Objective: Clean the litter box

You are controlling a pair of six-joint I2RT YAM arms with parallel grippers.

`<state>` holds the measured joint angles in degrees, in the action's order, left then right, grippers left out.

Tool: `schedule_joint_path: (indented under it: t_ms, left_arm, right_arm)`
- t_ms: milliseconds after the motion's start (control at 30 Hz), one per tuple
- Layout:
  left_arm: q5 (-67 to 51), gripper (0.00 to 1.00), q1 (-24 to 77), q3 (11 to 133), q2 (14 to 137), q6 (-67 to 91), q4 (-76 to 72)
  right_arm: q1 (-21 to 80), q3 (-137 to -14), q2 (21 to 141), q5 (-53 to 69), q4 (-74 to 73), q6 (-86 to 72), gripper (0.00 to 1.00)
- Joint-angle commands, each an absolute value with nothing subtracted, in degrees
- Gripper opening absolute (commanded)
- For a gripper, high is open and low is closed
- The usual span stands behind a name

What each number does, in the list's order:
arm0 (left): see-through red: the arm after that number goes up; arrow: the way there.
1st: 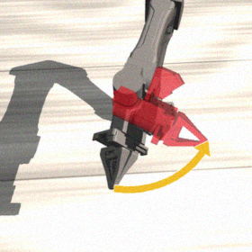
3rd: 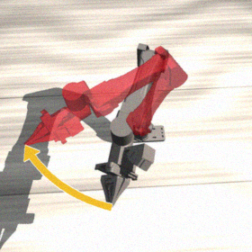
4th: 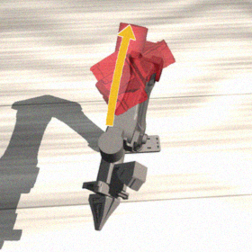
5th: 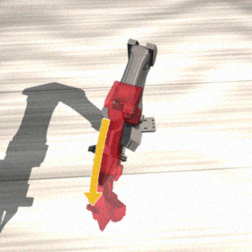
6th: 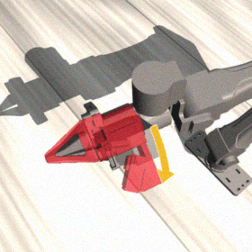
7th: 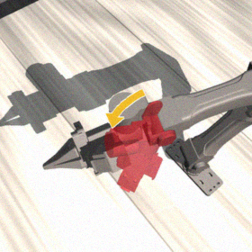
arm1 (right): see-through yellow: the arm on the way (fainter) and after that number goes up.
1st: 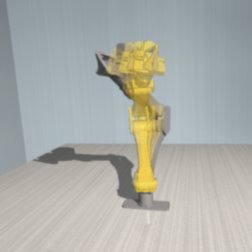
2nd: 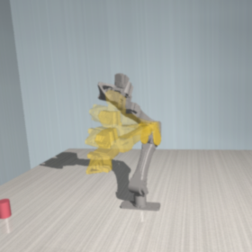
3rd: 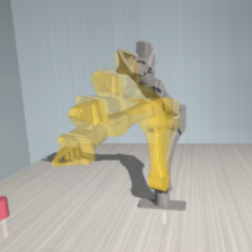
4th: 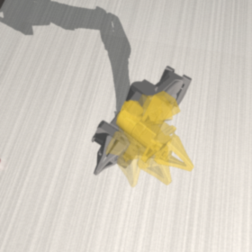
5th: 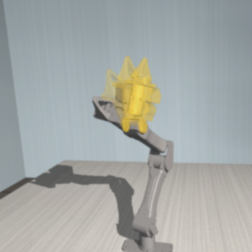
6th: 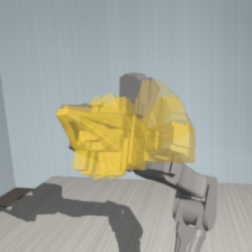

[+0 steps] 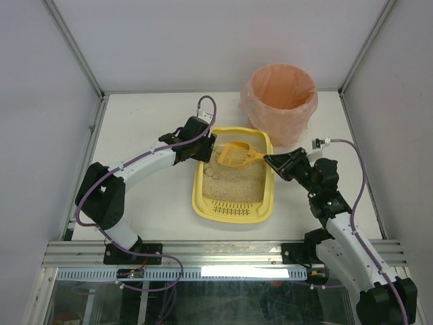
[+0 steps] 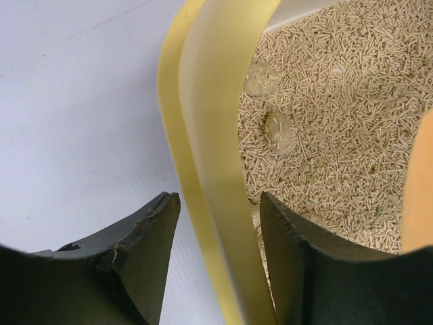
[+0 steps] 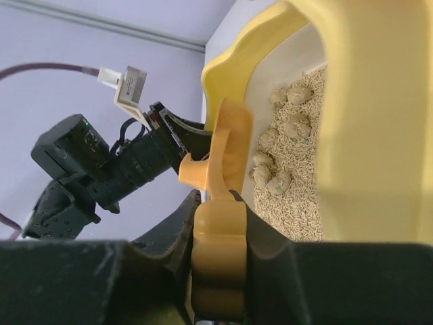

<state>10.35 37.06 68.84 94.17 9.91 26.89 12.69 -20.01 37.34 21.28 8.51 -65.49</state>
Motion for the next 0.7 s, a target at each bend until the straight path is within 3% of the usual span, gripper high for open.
schedule_joint_path:
  t_ms: [0,267,533,667]
  left_arm:
    - [11.4,0.53,36.4,69.9,92.7,9.5,25.9]
    - [11.7,0.53,36.4,69.7,92.7,9.4,25.9]
    - [11.7,0.52,36.4,69.7,92.7,9.4,25.9]
    - [11.6,0.52,36.3,69.8,92.8,9.4,25.9]
  right_arm:
    - [20.7,-31.1,42.5,6.0,-5.4,-51.8,0.00]
    - [36.3,-45.6,56.3,-19.3,-17.5,-44.4,0.00]
    - [38.9,-51.2,69.0,-23.7,-18.7,-43.4,0.00]
    - [39.0,-49.3,73.1,-18.1,-12.3,-45.5,0.00]
